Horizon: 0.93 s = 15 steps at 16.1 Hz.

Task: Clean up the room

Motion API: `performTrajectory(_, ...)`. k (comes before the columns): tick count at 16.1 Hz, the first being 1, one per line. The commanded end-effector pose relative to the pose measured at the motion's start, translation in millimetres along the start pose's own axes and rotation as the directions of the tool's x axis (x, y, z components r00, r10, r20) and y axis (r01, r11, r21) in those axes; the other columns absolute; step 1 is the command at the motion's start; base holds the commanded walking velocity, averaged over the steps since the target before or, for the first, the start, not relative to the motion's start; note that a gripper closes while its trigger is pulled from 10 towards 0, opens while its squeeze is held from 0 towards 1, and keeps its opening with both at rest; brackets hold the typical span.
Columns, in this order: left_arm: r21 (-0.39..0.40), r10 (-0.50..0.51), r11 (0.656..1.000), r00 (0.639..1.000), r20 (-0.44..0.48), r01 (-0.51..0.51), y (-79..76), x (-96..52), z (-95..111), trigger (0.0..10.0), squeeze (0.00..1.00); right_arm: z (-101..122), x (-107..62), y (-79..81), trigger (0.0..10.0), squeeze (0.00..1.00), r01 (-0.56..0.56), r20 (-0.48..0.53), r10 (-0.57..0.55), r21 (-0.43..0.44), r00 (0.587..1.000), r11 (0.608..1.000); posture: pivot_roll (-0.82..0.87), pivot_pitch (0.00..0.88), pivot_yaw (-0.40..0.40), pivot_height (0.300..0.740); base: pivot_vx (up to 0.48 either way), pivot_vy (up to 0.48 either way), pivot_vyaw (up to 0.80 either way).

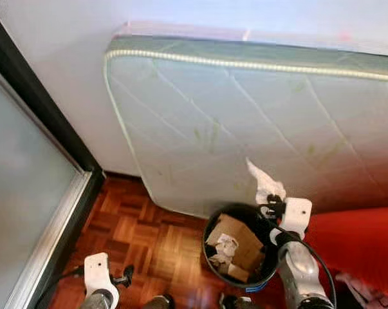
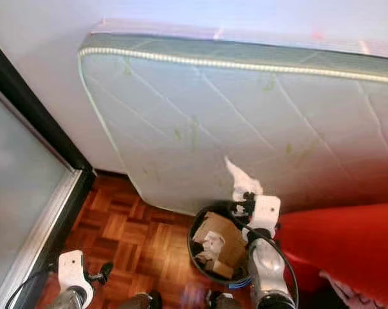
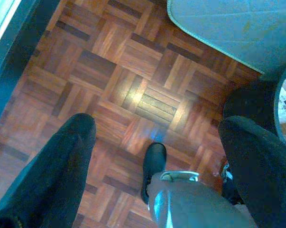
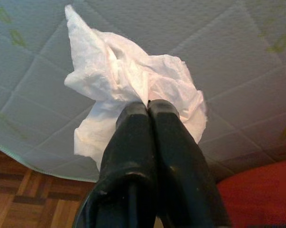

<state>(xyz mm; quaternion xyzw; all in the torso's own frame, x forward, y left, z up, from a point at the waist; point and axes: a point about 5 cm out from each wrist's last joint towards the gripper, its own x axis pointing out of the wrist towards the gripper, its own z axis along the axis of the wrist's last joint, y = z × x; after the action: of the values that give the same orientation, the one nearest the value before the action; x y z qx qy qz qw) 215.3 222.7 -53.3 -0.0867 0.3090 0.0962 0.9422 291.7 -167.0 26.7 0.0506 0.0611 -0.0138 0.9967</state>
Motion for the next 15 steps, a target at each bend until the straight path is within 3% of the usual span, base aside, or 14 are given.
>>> performTrajectory(1,0.012,0.007,1.000,0.999,-0.043,-0.007,4.3,-4.3,-11.4,10.0,0.00,-8.5,-5.4,-1.8,10.0,0.00,0.012,-0.034,-0.012,-0.001,0.999,1.000,0.04,0.241,0.008,0.740,0.000,0.000,0.00)
performTrajectory(3,0.010,0.008,1.000,0.999,-0.043,-0.007,4.5,-4.7,-12.0,10.0,0.00,-10.4,-3.5,-1.9,10.0,0.00,0.026,-0.068,-0.027,-0.017,0.997,1.000,0.04,0.241,0.007,0.740,0.000,0.000,0.00)
performTrajectory(9,0.008,0.005,1.000,0.999,-0.045,-0.005,3.3,-4.6,-12.5,10.0,0.00,-11.5,-3.7,-1.3,10.0,0.00,0.018,-0.076,-0.019,-0.020,0.997,1.000,0.04,0.243,0.005,0.670,0.000,0.000,0.00)
performTrajectory(15,0.007,0.002,1.000,0.999,-0.041,-0.002,2.7,-4.4,-11.9,10.0,0.00,-18.9,-4.3,2.9,10.0,0.00,-0.019,-0.136,0.013,-0.043,0.991,0.999,0.04,0.244,0.005,0.670,0.000,0.000,0.00)
